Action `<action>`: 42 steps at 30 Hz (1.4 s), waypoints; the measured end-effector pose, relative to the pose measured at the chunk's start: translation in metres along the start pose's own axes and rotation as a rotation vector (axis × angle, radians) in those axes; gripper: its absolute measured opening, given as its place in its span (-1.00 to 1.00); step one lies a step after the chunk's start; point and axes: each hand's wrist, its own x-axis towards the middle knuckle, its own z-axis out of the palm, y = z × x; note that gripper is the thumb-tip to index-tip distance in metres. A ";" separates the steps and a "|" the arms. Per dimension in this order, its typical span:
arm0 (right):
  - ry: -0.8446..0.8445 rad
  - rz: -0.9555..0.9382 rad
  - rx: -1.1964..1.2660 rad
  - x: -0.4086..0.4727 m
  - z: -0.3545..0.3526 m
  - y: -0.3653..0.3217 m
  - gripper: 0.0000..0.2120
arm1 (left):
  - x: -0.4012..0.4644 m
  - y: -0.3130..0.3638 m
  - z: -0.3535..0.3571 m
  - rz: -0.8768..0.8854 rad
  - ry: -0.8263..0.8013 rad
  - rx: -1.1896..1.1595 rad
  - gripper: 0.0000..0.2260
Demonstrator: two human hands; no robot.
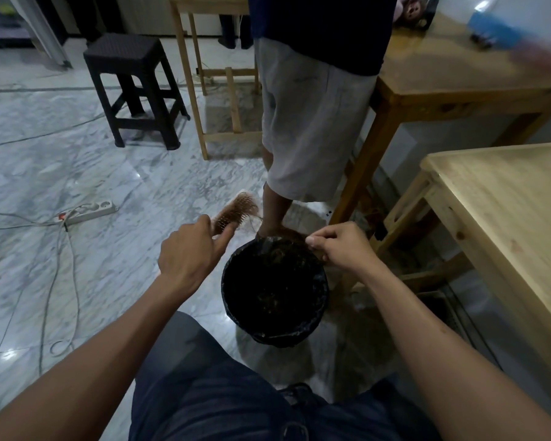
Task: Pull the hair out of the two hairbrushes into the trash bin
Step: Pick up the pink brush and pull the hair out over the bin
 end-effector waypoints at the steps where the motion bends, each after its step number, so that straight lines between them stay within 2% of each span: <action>1: 0.011 0.014 -0.009 -0.001 -0.002 0.002 -0.89 | 0.000 -0.001 -0.001 -0.013 0.007 -0.003 -0.49; 4: -0.024 0.036 -0.076 -0.004 -0.005 0.003 -0.84 | -0.002 0.002 -0.003 0.040 0.003 0.007 -0.50; 6: -0.137 0.019 -0.056 -0.007 -0.005 -0.002 -0.66 | -0.007 0.008 -0.004 0.107 0.001 0.010 -0.52; 8: -0.233 0.008 0.063 -0.011 -0.001 -0.012 -0.44 | -0.011 0.015 -0.004 0.158 0.011 0.014 -0.52; 10: -0.266 -0.038 0.143 -0.010 0.005 -0.017 -0.37 | -0.014 0.023 -0.002 0.192 0.024 0.014 -0.52; 12: -0.252 -0.086 0.112 -0.010 0.012 -0.018 -0.47 | -0.017 0.028 -0.001 0.217 0.036 0.009 -0.54; 16: -0.112 -0.101 -0.019 -0.009 0.015 -0.013 -0.84 | -0.016 0.027 -0.001 0.218 0.051 0.018 -0.52; 24: 0.023 0.047 -0.080 -0.013 -0.004 0.016 -0.86 | -0.003 0.012 -0.010 0.077 0.057 0.017 -0.49; 26: -0.047 0.035 -0.088 -0.015 -0.005 0.013 -0.79 | -0.004 0.015 -0.008 0.103 0.004 0.011 -0.47; 29: -0.187 0.017 -0.039 -0.016 -0.002 0.002 -0.47 | -0.009 0.024 -0.002 0.125 -0.119 0.008 -0.45; 32: -0.210 -0.013 0.093 -0.015 0.007 -0.006 -0.33 | -0.014 0.031 0.003 0.172 -0.225 -0.065 -0.61; 34: -0.170 -0.035 0.139 -0.014 0.014 -0.008 -0.42 | -0.016 0.034 0.005 0.232 -0.250 -0.151 -0.76; 36: -0.096 -0.055 0.165 -0.011 0.017 -0.008 -0.66 | -0.016 0.036 0.005 0.275 -0.265 -0.222 -0.88; 38: -0.018 -0.052 0.164 -0.008 0.017 -0.006 -0.85 | -0.015 0.035 0.003 0.282 -0.272 -0.242 -0.87; 42: 0.067 0.012 0.130 -0.005 0.010 0.003 -0.92 | -0.011 0.026 0.001 0.237 -0.205 -0.091 -0.88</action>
